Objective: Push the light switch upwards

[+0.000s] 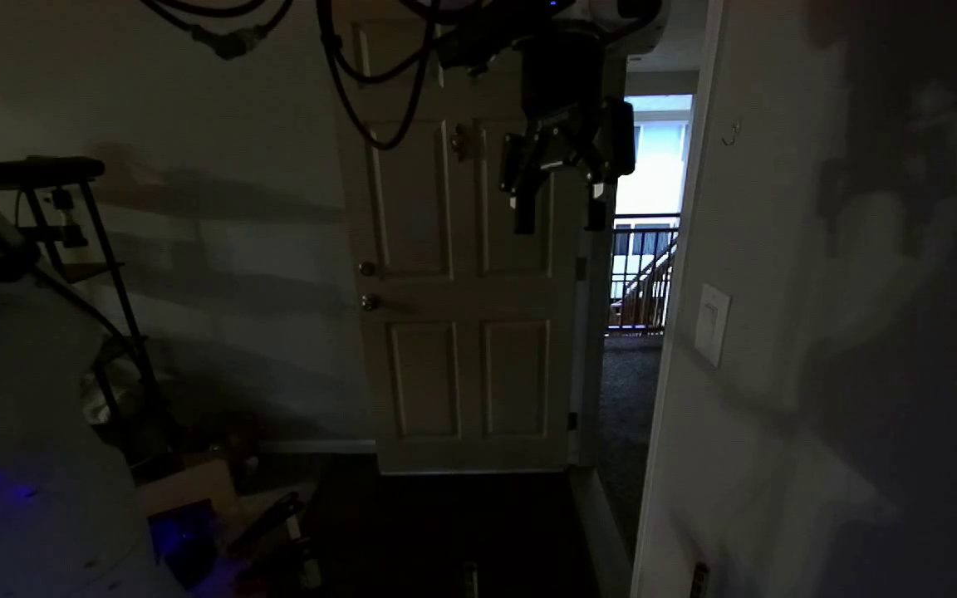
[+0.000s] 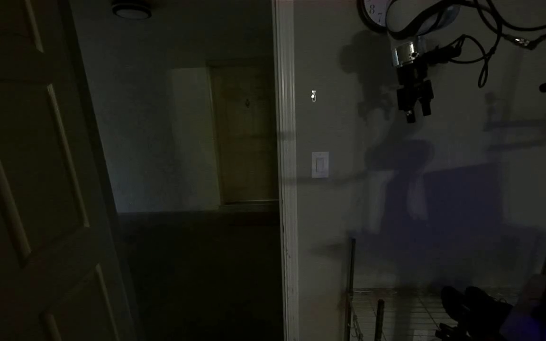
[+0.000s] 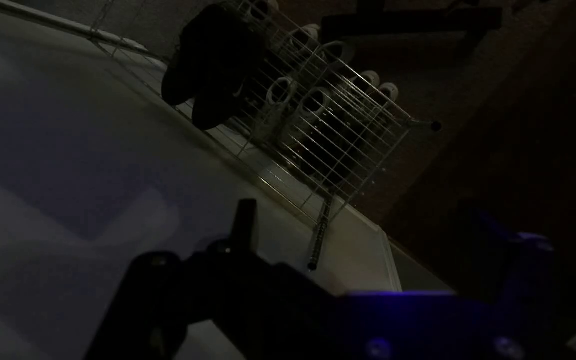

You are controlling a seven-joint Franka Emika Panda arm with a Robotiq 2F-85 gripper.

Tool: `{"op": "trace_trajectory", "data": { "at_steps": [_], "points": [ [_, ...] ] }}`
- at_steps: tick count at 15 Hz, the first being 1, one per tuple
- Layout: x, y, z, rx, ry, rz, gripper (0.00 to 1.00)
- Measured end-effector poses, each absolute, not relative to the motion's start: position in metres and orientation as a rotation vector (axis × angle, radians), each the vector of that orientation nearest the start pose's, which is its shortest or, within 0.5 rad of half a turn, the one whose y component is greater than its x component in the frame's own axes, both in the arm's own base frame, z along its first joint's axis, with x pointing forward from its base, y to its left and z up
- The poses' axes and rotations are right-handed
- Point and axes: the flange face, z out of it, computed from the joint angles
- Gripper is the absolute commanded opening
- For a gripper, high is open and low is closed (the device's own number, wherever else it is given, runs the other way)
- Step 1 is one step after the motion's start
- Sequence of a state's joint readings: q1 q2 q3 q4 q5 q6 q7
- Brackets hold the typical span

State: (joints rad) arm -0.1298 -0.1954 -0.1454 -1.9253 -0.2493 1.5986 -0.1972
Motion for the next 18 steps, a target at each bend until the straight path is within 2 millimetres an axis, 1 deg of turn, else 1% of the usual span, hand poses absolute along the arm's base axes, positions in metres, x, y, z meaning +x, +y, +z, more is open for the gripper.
{"op": "trace_trajectory", "data": {
  "at_steps": [1,2,5,7,9,12,14,16,17,18],
  "points": [
    [0.459,-0.162,0.563,-3.310,0.082,0.299,0.75],
    [0.459,-0.162,0.563,-3.310,0.082,0.299,0.74],
    [0.461,-0.160,0.562,-3.308,0.077,0.300,0.53],
    [0.465,-0.157,0.556,-3.300,0.065,0.311,0.40],
    [0.475,-0.151,0.543,-3.292,0.039,0.332,0.28],
    [0.497,-0.137,0.512,-3.276,-0.018,0.362,0.08],
    [0.513,-0.129,0.489,-3.269,-0.056,0.374,0.02],
    [0.527,-0.123,0.466,-3.269,-0.086,0.386,0.00],
    [0.532,-0.122,0.455,-3.269,-0.094,0.393,0.00],
    [0.537,-0.122,0.446,-3.270,-0.094,0.393,0.03]
  ]
}}
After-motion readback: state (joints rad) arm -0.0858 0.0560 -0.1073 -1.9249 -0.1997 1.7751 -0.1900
